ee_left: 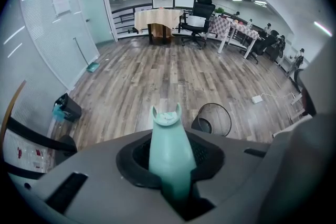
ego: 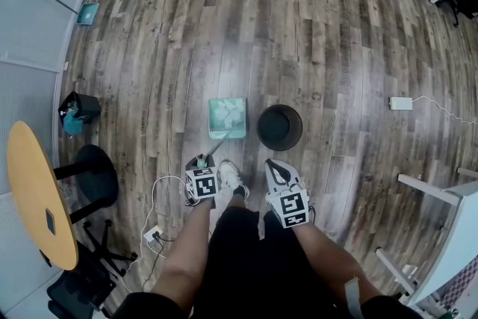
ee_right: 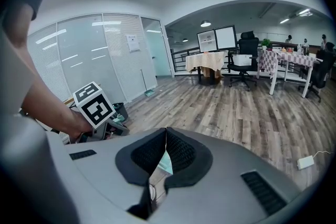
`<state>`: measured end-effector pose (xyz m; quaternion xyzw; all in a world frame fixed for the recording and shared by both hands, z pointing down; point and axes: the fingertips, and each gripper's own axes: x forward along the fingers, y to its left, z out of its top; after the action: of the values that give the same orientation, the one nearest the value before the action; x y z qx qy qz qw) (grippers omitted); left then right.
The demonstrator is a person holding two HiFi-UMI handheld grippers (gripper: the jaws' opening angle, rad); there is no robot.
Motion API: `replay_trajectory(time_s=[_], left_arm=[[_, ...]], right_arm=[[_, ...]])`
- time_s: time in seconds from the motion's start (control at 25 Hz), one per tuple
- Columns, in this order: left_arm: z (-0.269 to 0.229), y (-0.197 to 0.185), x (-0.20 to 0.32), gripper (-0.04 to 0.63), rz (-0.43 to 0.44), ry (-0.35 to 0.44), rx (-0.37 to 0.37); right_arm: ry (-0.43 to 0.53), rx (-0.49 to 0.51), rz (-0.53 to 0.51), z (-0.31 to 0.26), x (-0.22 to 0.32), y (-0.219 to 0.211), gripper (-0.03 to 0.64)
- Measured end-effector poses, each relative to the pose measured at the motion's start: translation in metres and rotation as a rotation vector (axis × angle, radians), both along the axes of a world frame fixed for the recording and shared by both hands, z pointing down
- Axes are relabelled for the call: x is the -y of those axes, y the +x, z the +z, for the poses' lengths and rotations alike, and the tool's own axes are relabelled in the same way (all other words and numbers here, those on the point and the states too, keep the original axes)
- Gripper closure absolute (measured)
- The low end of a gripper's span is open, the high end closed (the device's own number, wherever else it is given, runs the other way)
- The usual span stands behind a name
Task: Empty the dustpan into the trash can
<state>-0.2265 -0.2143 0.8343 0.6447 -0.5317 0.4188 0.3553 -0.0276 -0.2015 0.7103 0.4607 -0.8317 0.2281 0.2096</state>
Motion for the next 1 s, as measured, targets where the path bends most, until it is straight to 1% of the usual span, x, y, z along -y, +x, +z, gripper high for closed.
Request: replay_trajectory(time_s=[0.32,0.44,0.72,1.0], left_arm=[[-0.035,0.004,0.001,0.5,0.023,0.083,0.052],[-0.048,0.009,-0.005,0.5,-0.003,0.112,0.054],[-0.081,0.026,-0.037,0.5,-0.063,0.181,0.062],[-0.114,0.038,-0.072,0.5,-0.064,0.24,0.068]], right_arm=[[0.028,0.009,-0.008,-0.01,-0.003,0.015,0.592],[0.044,0.015,-0.023,-0.016,-0.004,0.026,0.592],[0.077,0.008,-0.06,-0.026,-0.018,0.06,0.592],[0.126,0.003,-0.019,-0.044,-0.025,0.086,0.592]])
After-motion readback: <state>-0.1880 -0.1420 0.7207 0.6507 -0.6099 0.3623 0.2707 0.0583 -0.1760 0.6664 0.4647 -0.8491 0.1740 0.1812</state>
